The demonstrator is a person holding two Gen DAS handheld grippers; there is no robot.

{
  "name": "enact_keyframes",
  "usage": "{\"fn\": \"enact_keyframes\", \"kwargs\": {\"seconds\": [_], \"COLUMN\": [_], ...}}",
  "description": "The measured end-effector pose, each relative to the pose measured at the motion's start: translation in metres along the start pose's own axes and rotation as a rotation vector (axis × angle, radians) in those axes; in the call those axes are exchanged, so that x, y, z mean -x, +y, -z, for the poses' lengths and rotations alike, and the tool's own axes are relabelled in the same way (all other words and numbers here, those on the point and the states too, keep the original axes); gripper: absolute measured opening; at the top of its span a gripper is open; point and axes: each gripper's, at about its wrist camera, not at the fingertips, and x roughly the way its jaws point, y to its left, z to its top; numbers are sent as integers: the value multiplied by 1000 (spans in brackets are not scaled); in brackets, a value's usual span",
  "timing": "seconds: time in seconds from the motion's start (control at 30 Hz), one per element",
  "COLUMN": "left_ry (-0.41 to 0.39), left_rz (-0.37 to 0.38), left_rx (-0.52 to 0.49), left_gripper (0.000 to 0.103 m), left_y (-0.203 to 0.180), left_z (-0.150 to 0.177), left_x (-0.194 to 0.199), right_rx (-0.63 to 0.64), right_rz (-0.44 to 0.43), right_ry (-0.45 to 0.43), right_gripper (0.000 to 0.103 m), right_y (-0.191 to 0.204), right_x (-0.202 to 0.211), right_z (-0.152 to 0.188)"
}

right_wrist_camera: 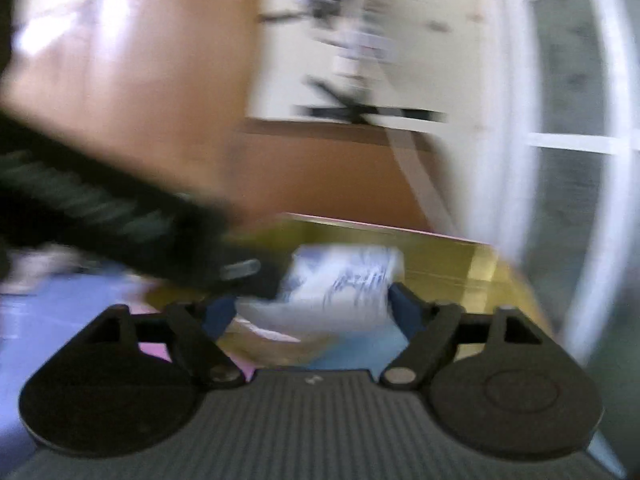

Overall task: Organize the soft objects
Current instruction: 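Carry the white packet into the pink tin and open the right gripper, then grasp the bag of cotton swabs with the right gripper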

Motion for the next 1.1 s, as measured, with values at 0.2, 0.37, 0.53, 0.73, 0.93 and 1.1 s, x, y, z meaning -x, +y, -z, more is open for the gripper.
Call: {"fn": "enact_keyframes", "kwargs": {"seconds": [0.2, 0.37, 0.53, 0.73, 0.93, 1.1], "left_ry": [4, 12, 6, 4, -8, -20], "left_rz": [-46, -142, -191, -260, -316, -383], "left_rx": [6, 26, 49, 43, 114, 152], "left_gripper": [65, 65, 65, 65, 65, 66], "left_y": [4, 10, 25, 45, 85, 120], "left_z": [8, 11, 22, 38, 56, 72], "left_x": [12, 26, 47, 68, 93, 108], "right_rx": [-38, -107, -118, -237, -212, -154], "right_rz": [-55, -111, -107, -85, -188, -246], "right_ry": [-1, -3, -16, 9, 22, 45], "right_gripper": [89, 89, 89, 81, 71, 71], "right_y": [-10, -10, 1, 1, 40, 84], "right_x": [11, 27, 44, 51, 50, 44], "right_z": [13, 10, 12, 14, -3, -11]}}
